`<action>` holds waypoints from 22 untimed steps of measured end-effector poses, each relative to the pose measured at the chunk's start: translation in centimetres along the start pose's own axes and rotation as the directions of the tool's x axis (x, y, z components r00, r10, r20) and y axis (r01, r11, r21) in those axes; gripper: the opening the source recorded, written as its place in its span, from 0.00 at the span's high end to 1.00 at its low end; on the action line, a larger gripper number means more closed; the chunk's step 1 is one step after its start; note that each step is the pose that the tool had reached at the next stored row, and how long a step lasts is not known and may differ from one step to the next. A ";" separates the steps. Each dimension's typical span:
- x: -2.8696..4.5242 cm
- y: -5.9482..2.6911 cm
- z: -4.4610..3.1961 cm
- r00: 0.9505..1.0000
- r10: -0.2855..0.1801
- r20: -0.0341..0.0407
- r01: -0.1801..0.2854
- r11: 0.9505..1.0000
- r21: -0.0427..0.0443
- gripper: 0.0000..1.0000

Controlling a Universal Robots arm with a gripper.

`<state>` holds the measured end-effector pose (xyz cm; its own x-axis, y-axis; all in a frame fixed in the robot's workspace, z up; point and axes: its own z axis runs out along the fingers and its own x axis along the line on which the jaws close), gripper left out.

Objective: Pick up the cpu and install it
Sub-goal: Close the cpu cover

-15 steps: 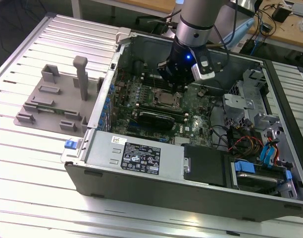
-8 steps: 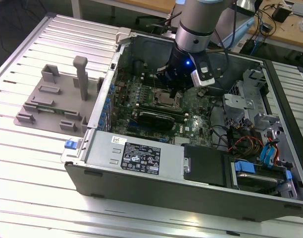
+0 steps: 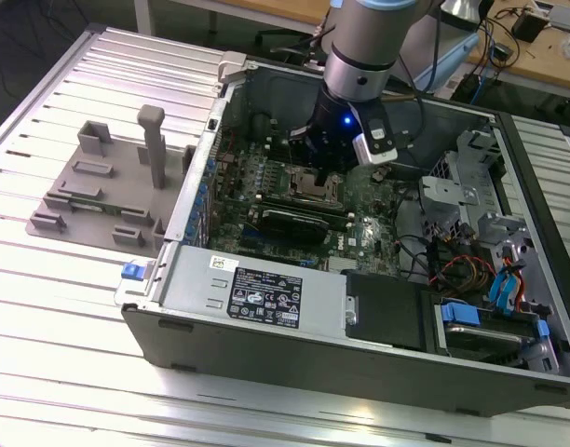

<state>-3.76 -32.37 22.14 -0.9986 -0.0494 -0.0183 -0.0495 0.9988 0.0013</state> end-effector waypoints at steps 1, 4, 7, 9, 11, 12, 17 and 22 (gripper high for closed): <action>0.09 0.01 0.02 1.000 0.000 0.001 0.000 1.000 0.000 0.89; 0.67 0.03 0.09 1.000 0.000 0.007 0.000 1.000 0.000 0.89; 1.51 0.10 0.24 1.000 0.000 0.017 0.000 1.000 0.001 0.89; 2.03 0.16 0.29 1.000 0.000 0.023 0.000 1.000 0.001 0.89; 2.11 0.16 0.30 1.000 0.000 0.024 0.000 1.000 0.001 0.89; 2.13 0.16 0.31 1.000 0.000 0.024 0.000 1.000 0.001 0.89; 2.74 0.21 0.56 1.000 0.000 0.024 0.000 1.000 0.001 0.89; 3.55 0.29 0.96 1.000 0.000 0.024 0.000 1.000 0.001 0.89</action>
<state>-7.30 -32.26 21.11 -0.9979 -0.0495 -0.0421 -0.0496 0.9988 0.0000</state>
